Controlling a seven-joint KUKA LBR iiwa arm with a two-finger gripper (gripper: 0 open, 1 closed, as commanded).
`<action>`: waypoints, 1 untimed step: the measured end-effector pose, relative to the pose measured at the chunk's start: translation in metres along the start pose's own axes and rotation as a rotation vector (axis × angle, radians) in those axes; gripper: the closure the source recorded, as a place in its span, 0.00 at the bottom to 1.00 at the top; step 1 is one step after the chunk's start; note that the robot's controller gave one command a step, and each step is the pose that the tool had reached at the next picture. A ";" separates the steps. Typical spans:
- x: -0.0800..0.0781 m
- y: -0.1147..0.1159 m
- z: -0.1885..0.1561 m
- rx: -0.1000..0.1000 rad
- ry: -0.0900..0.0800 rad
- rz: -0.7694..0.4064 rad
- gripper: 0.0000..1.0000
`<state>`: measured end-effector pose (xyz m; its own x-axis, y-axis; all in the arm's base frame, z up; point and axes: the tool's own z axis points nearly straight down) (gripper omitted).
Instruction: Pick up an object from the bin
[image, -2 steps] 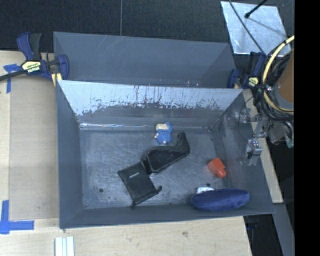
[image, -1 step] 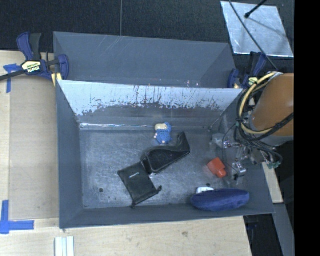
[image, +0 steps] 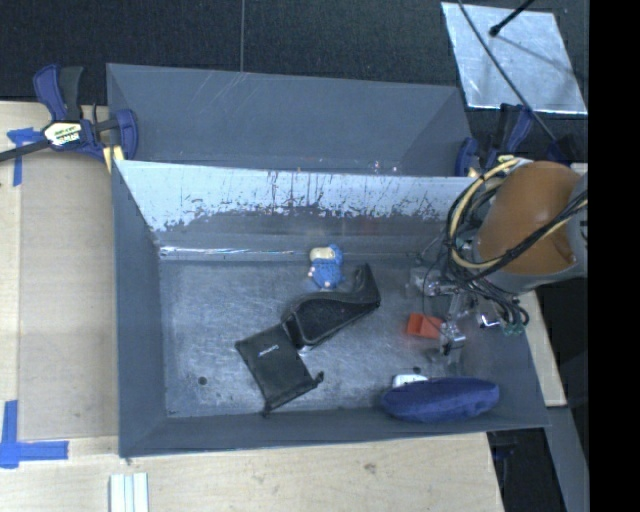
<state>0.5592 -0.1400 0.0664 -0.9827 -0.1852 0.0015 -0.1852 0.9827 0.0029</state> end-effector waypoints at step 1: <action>0.054 0.091 -0.084 0.003 -0.004 -0.299 0.00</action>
Offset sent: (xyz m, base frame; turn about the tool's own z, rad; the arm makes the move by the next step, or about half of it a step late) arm -0.0709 0.0782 0.0829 -0.2976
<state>0.4893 -0.0603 0.1508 -0.8848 -0.4660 -0.0034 -0.4660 0.8848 -0.0004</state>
